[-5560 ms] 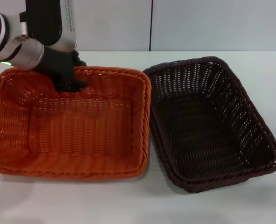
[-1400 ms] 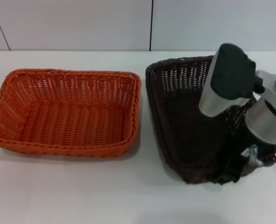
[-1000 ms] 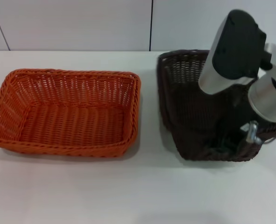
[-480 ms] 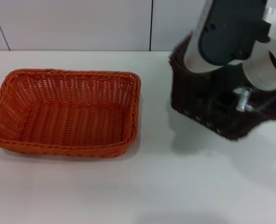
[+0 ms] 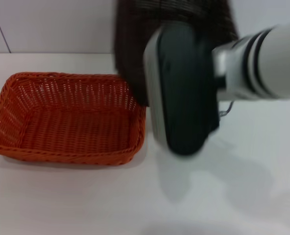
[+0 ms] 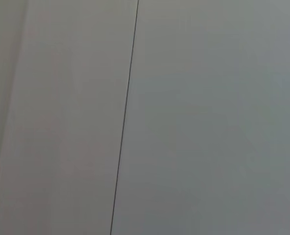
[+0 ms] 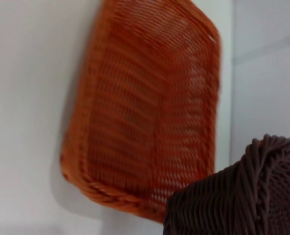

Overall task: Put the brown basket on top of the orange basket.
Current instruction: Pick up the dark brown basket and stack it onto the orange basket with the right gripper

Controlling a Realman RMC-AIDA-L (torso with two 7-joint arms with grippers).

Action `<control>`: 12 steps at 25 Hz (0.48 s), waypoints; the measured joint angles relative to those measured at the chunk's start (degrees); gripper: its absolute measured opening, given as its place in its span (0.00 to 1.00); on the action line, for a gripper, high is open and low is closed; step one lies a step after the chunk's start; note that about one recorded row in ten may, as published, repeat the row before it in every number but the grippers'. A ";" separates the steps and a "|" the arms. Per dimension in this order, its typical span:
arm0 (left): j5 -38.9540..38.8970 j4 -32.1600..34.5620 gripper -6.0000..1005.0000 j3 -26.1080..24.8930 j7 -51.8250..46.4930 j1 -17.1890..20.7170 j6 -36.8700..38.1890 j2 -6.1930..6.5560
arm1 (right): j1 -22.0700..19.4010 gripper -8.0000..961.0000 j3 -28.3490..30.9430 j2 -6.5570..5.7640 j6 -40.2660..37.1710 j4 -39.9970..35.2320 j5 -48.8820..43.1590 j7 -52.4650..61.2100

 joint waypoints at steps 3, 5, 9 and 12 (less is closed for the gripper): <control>-0.01 0.53 0.75 0.25 -0.06 -0.22 -0.39 0.01 | -1.84 0.18 -3.06 0.05 3.09 -0.10 -0.21 -9.04; -0.01 0.58 0.75 0.51 -0.06 -0.28 -0.43 0.04 | -3.35 0.18 -4.51 0.06 5.00 -0.25 -0.19 -15.68; 0.00 0.58 0.75 1.19 0.02 -0.32 -0.55 -0.03 | -7.70 0.18 -6.22 0.04 11.32 0.15 0.05 -30.43; 0.03 0.60 0.75 2.26 0.38 -0.81 -1.60 -0.07 | -10.30 0.18 -6.44 0.04 17.03 0.49 0.77 -37.10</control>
